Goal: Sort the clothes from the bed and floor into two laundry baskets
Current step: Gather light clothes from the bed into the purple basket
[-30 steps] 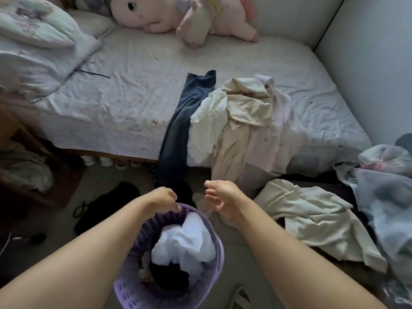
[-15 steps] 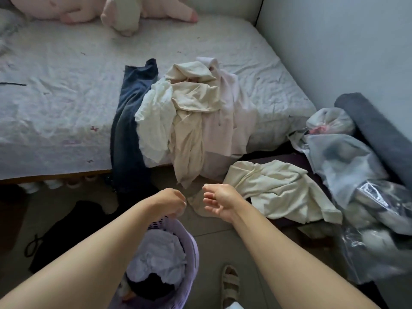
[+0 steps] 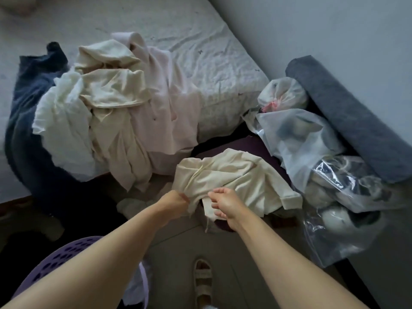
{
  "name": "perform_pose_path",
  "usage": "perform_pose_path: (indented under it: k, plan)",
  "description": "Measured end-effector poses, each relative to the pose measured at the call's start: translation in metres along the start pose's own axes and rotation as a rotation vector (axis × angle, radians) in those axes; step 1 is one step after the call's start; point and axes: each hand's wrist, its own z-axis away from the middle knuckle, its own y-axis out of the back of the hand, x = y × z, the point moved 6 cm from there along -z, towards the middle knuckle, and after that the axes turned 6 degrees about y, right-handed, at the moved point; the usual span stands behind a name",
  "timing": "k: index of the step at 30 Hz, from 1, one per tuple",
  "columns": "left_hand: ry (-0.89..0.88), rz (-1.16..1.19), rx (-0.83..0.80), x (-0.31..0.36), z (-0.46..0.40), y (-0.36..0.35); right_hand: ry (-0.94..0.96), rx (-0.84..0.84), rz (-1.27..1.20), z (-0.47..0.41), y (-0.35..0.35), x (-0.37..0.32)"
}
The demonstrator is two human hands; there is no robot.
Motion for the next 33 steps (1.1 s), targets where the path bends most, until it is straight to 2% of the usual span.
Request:
perform_pose_path:
  k: [4,12,15,18,20,24,26,29,31,33]
  plan:
    - [0.010,-0.044,-0.031,0.028,-0.053,-0.043,-0.055,0.047,0.018,-0.049,0.050,0.023]
    - [0.023,-0.371,-0.027,0.068,-0.143,-0.105,-0.065,0.064,0.212,-0.146,0.122,0.041]
    - [0.014,-0.411,0.014,0.077,-0.177,-0.112,0.037,0.037,0.362,-0.183,0.126,0.030]
    - [-0.044,-0.443,0.156,0.087,-0.200,-0.102,0.167,0.069,0.596,-0.213,0.123,0.014]
    - [-0.068,-0.442,0.246,0.092,-0.215,-0.093,0.242,0.143,0.746,-0.228,0.121,0.005]
    - [-0.006,-0.418,0.343,0.090,-0.242,-0.075,0.417,0.296,0.933,-0.247,0.119,-0.014]
    - [0.052,-0.424,0.320,0.086,-0.252,-0.072,0.398,0.258,0.971,-0.261,0.119,-0.013]
    - [0.131,-0.452,0.279,0.077,-0.257,-0.074,0.257,0.191,0.957,-0.277,0.119,-0.003]
    - [0.152,-0.542,0.290,0.075,-0.253,-0.074,0.160,0.204,0.962,-0.278,0.120,0.006]
    - [0.173,-0.630,0.323,0.075,-0.244,-0.069,0.142,0.196,0.991,-0.273,0.115,0.012]
